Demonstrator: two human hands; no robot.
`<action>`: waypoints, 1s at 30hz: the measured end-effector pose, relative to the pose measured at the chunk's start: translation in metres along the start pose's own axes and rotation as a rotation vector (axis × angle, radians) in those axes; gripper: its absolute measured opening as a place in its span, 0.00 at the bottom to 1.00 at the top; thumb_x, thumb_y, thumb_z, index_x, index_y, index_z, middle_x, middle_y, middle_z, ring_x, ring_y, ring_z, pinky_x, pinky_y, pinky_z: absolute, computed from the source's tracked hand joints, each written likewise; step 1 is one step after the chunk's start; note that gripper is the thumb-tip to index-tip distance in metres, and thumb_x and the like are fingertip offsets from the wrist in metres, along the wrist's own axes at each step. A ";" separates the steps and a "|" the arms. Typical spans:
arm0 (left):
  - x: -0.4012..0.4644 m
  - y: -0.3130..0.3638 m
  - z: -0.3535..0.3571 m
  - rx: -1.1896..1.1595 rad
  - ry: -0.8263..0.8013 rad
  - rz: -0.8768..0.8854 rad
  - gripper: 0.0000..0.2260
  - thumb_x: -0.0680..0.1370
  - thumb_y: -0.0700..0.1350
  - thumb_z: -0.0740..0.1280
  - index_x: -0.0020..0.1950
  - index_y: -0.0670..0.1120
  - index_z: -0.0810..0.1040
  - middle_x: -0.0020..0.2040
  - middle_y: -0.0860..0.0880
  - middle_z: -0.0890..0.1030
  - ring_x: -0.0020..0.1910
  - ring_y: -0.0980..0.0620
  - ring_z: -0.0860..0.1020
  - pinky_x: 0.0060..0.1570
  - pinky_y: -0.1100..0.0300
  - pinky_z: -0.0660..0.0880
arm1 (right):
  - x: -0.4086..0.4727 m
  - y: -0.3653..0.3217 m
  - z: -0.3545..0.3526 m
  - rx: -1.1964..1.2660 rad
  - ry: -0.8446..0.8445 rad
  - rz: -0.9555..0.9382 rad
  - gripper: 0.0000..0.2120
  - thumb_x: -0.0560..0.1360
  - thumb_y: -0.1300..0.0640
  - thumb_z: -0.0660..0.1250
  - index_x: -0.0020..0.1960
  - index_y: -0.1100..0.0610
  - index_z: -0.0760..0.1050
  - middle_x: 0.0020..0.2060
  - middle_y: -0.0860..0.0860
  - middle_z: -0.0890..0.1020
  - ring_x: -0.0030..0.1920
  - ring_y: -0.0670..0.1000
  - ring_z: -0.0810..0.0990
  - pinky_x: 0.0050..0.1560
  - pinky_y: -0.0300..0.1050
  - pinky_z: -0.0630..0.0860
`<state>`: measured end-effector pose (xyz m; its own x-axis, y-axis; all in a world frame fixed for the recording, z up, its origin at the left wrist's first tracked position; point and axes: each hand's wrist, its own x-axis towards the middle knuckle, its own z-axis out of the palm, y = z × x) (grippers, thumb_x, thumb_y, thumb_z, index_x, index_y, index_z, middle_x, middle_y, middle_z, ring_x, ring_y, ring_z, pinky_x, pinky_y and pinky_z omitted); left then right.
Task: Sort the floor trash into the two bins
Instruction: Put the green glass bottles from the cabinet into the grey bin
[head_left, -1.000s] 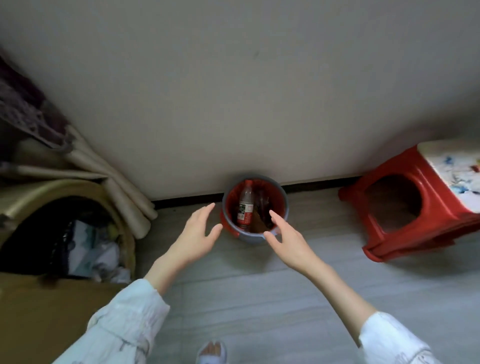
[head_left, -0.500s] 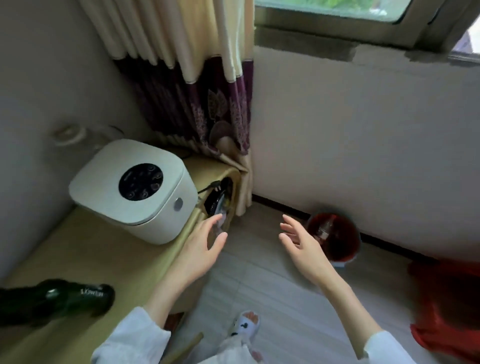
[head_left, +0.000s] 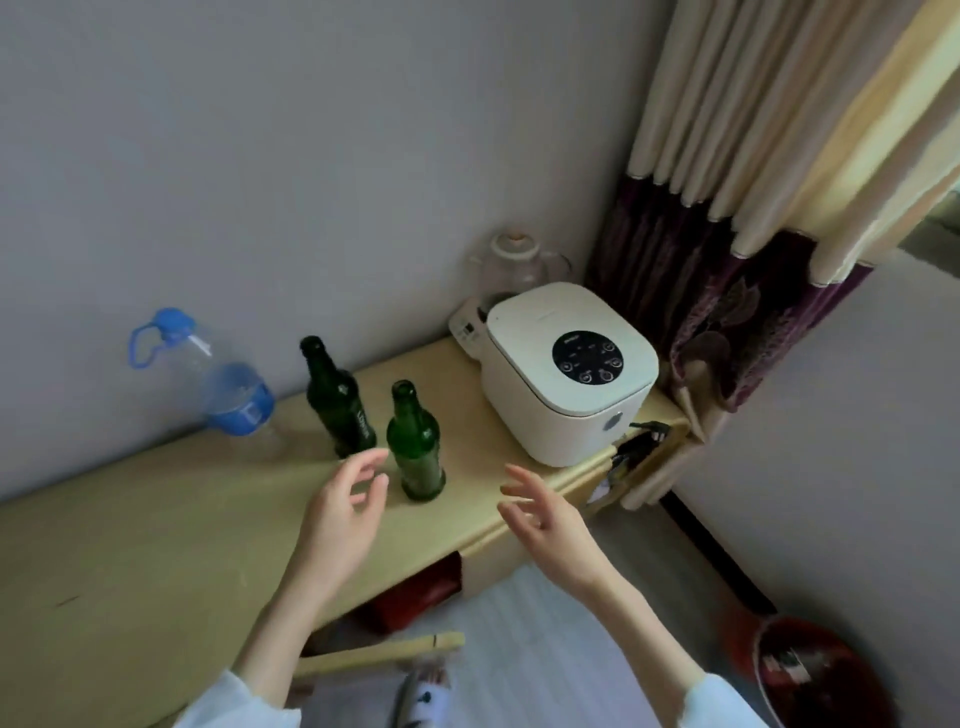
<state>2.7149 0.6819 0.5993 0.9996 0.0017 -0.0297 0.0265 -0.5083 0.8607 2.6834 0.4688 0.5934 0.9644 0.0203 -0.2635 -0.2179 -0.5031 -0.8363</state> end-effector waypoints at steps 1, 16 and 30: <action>0.004 -0.004 -0.011 0.006 0.051 -0.013 0.13 0.78 0.37 0.62 0.62 0.46 0.74 0.59 0.49 0.76 0.56 0.55 0.73 0.51 0.66 0.67 | 0.009 -0.011 0.006 -0.026 -0.015 -0.027 0.23 0.78 0.53 0.62 0.71 0.51 0.63 0.62 0.50 0.77 0.59 0.46 0.77 0.59 0.40 0.73; 0.184 -0.042 -0.059 0.220 0.043 -0.169 0.20 0.75 0.46 0.69 0.62 0.37 0.71 0.59 0.38 0.77 0.59 0.40 0.74 0.56 0.53 0.70 | 0.136 -0.102 0.079 -0.404 0.101 0.057 0.23 0.74 0.47 0.67 0.64 0.57 0.67 0.58 0.54 0.74 0.55 0.54 0.75 0.56 0.49 0.77; 0.132 0.015 -0.025 0.192 -0.110 0.123 0.16 0.73 0.46 0.71 0.59 0.43 0.76 0.53 0.46 0.80 0.54 0.46 0.76 0.54 0.57 0.68 | 0.033 -0.025 -0.008 -0.079 0.654 0.160 0.12 0.70 0.51 0.72 0.44 0.60 0.76 0.36 0.50 0.78 0.34 0.44 0.72 0.36 0.30 0.67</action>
<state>2.8476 0.6964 0.6213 0.9872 -0.1591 0.0052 -0.1092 -0.6530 0.7494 2.7215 0.4746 0.6095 0.8184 -0.5745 -0.0151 -0.3780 -0.5183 -0.7671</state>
